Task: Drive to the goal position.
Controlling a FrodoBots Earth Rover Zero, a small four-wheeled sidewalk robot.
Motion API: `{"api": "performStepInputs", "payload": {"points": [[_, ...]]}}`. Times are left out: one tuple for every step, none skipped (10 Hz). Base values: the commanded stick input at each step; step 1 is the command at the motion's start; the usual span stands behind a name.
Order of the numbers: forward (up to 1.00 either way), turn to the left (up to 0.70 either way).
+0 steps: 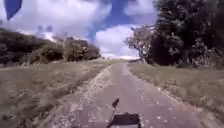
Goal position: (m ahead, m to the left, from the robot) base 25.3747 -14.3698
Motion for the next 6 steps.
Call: {"api": "performStepInputs", "payload": {"points": [[1.00,0.01],[1.00,0.01],[1.00,0.01],[1.00,0.01],[1.00,0.01],[1.00,0.01]]}}
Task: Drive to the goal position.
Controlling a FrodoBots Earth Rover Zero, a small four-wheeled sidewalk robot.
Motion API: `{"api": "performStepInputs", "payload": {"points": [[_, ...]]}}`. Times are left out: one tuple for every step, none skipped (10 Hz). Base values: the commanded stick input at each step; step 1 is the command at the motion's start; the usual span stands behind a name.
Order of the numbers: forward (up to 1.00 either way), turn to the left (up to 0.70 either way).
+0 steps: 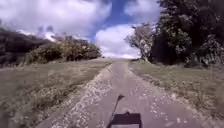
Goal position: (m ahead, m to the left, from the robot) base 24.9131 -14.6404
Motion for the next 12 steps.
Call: {"api": "performStepInputs", "payload": {"points": [[1.00,0.01],[1.00,0.01],[1.00,0.01],[1.00,0.01],[1.00,0.01],[1.00,0.01],[1.00,0.01],[1.00,0.01],[1.00,0.01],[1.00,0.01],[1.00,0.01],[1.00,-0.04]]}}
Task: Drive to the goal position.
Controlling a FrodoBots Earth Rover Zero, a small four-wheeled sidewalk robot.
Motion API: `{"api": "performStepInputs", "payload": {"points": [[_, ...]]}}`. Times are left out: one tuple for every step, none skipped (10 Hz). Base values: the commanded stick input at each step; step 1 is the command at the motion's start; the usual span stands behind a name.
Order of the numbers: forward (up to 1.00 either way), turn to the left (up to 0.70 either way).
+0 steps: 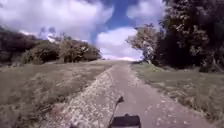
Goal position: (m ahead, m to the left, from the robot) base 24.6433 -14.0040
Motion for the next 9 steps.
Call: {"api": "performStepInputs", "payload": {"points": [[1.00,-0.14],[1.00,-0.23],[1.00,-0.39],[1.00,-0.39],[1.00,-0.16],[1.00,-0.06],[1.00,0.01],[1.00,0.01],[1.00,0.01]]}}
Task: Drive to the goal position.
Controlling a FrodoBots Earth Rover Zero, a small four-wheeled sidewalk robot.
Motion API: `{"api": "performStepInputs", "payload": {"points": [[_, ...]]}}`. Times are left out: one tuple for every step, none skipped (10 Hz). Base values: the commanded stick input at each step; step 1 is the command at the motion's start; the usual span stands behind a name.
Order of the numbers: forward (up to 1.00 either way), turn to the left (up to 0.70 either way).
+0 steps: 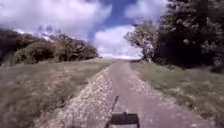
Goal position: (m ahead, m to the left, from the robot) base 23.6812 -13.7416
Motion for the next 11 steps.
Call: {"api": "performStepInputs", "payload": {"points": [[1.00,0.01],[1.00,0.01],[1.00,0.01],[1.00,0.01],[1.00,0.01],[1.00,0.01],[1.00,0.01],[1.00,0.01],[1.00,0.01],[1.00,0.01],[1.00,0.01]]}}
